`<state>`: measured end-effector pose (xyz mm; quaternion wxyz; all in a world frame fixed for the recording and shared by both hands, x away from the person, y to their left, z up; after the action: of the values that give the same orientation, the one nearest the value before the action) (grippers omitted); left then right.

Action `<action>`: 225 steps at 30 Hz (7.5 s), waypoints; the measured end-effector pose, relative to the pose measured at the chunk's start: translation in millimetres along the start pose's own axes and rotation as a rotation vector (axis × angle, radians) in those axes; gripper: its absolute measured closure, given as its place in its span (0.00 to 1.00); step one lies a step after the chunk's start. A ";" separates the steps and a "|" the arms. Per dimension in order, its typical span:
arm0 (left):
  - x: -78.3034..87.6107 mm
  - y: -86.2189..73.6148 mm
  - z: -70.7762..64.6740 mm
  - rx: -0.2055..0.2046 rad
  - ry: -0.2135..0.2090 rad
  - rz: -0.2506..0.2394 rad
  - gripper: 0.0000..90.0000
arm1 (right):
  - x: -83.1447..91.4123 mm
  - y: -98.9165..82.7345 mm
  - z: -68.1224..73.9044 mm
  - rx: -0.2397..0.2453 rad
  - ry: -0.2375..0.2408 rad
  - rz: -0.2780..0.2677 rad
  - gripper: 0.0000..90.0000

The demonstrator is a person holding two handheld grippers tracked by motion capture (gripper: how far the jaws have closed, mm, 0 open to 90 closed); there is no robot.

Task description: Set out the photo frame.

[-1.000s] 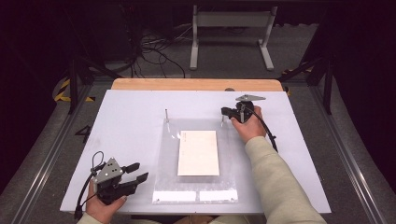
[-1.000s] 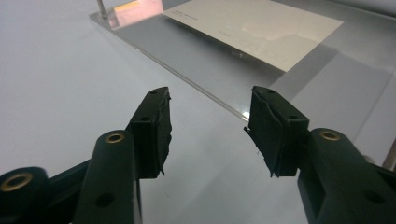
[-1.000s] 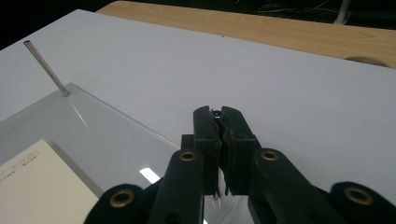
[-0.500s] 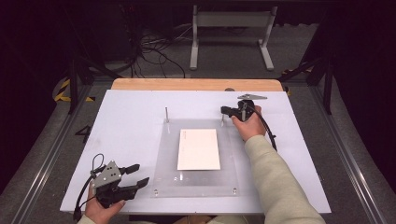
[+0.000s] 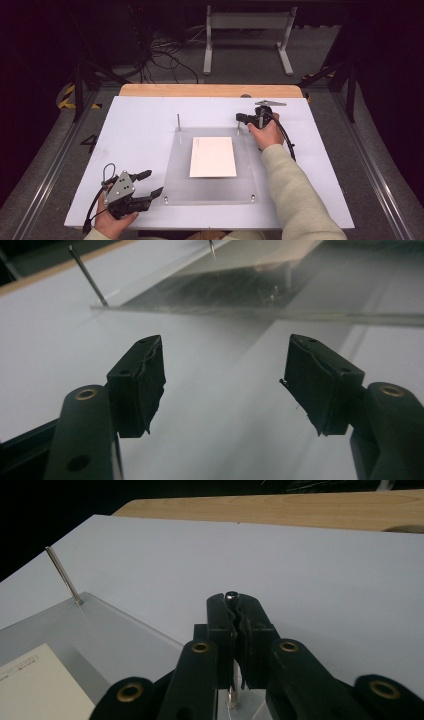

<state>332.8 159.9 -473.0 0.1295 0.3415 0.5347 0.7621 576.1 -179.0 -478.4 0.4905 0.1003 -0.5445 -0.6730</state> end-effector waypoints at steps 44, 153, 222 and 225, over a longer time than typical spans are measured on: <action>-24.4 41.4 -10.5 -0.073 -0.048 -0.096 0.49 | 87.8 -13.4 43.5 0.168 0.036 -0.004 0.65; 24.0 167.8 -5.6 0.022 0.065 -0.221 0.69 | 179.9 0.3 212.0 0.675 0.074 -0.217 0.66; -6.3 107.9 33.1 0.108 0.043 -0.120 0.28 | 182.7 9.6 154.2 0.600 0.018 -0.248 0.32; -0.9 105.2 34.8 0.114 0.045 -0.119 0.28 | 195.2 8.7 154.9 0.594 0.013 -0.248 0.31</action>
<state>374.1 143.1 -371.5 0.1428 0.2986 0.5992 0.7289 379.9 -230.3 -333.4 0.3573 0.3090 -0.6977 -0.5385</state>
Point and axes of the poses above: each handheld gripper's, and its own axes: x roughly backward along the jaws, y roughly out of its top, z roughly to its left, the point moved 7 cm from there along -x, roughly forward along the jaws, and after that the axes turned 12 degrees about y, right-handed, at the moved point
